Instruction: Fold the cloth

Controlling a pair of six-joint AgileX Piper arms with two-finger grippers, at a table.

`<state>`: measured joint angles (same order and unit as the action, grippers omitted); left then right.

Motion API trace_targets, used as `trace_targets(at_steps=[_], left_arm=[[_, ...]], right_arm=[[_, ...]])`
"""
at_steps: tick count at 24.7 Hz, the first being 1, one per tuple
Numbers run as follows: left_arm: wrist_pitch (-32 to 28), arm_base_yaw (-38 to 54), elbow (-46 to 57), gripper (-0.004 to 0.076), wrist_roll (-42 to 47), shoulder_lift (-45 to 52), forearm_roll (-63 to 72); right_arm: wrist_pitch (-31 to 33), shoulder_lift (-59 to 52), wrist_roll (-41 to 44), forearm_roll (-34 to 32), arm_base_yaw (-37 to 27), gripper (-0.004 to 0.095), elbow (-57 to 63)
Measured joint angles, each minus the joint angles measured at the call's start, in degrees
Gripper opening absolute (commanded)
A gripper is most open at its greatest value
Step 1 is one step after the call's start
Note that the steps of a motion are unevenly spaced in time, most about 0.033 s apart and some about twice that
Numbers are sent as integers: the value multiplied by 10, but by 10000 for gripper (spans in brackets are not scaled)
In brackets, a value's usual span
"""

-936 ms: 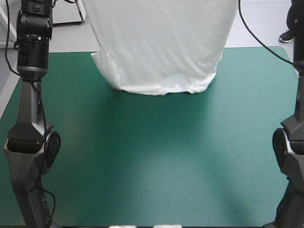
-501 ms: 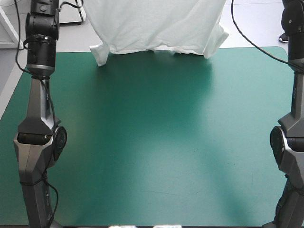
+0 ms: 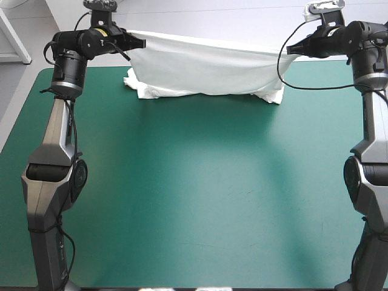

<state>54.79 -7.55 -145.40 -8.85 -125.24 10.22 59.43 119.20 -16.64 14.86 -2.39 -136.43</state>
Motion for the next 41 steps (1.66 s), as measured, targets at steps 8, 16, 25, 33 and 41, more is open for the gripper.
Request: trace_targets(at_steps=[8, 16, 25, 33, 41], left_arm=[[147, 6, 142, -9, -9, 46, 36], [161, 13, 548, -9, -45, 263, 42], [101, 14, 835, -9, -74, 464, 48], [82, 14, 981, -9, -77, 566, 58], [81, 15, 1066, -9, -77, 628, 49]], right_arm=[[63, -66, -30, 14, -1, -13, 164], [103, -216, -58, 26, -1, -13, 491], [99, -335, -62, 19, 29, -13, 653], [103, -385, -32, -5, 100, -13, 758], [94, -435, 2, -29, 108, -13, 882]])
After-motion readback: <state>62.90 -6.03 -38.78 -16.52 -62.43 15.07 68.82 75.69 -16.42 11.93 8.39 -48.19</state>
